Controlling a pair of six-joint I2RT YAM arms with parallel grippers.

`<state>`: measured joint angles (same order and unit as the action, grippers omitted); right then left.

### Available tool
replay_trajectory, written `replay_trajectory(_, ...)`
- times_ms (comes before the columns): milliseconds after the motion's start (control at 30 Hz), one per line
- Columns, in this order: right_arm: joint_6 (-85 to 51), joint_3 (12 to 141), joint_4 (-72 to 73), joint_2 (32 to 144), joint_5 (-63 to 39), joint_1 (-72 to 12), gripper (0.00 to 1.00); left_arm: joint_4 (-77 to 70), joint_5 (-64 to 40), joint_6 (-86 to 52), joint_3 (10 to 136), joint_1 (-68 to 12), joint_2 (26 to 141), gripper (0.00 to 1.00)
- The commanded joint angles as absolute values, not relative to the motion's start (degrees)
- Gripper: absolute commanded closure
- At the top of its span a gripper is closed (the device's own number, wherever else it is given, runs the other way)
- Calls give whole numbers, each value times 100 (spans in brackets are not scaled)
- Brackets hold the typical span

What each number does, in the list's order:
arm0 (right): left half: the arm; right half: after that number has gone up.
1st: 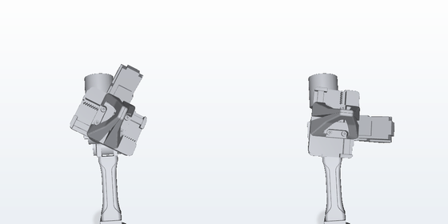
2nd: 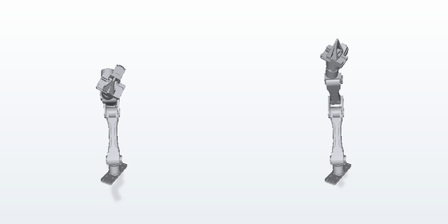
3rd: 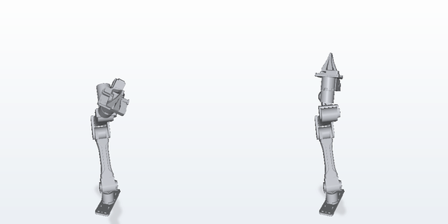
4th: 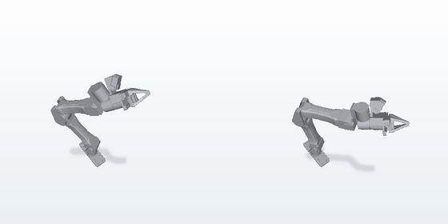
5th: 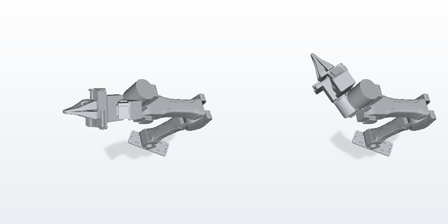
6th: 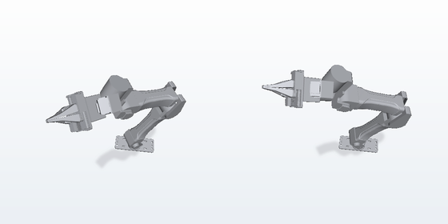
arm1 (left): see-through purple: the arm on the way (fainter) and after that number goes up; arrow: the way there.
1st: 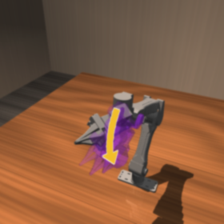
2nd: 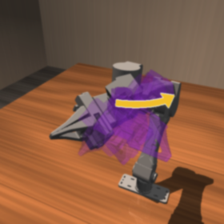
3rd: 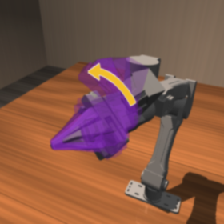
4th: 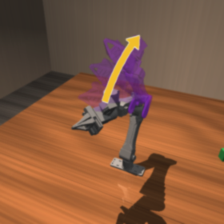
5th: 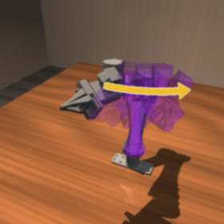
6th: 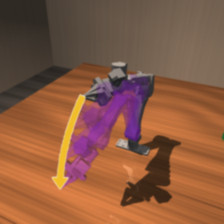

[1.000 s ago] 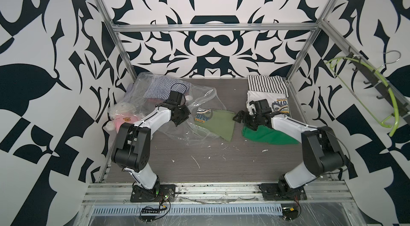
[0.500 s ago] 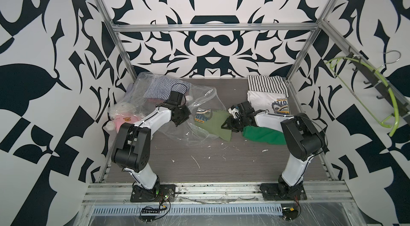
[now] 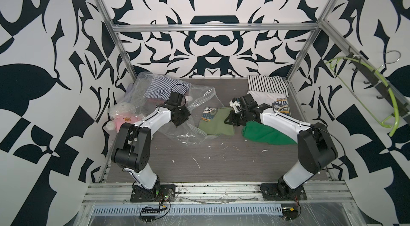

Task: Take the tank top out of the vacuum bag
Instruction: Take out the tank top from the vacuum bag, then place the tank top at the center of the board.

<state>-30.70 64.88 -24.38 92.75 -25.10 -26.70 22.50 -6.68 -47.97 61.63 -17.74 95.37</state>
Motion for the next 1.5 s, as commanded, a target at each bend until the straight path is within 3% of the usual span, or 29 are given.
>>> replay_trajectory(0,-2628,6891,-3111,8836,-2022,-2616,100,2301,-601,-4745,6108,-1759,9663,100)
replay_trajectory(633,-917,8440,-5981,8889,-1796,-1219,100,2196,-729,-4812,6213,-1784,9814,100)
replay_trajectory(933,-864,8741,-6611,8805,-1474,-1082,100,2215,-707,-4783,6206,-1784,9831,100)
replay_trajectory(1467,-587,9223,-7073,8530,-1783,-584,100,2221,-721,-4736,6199,-1784,9818,100)
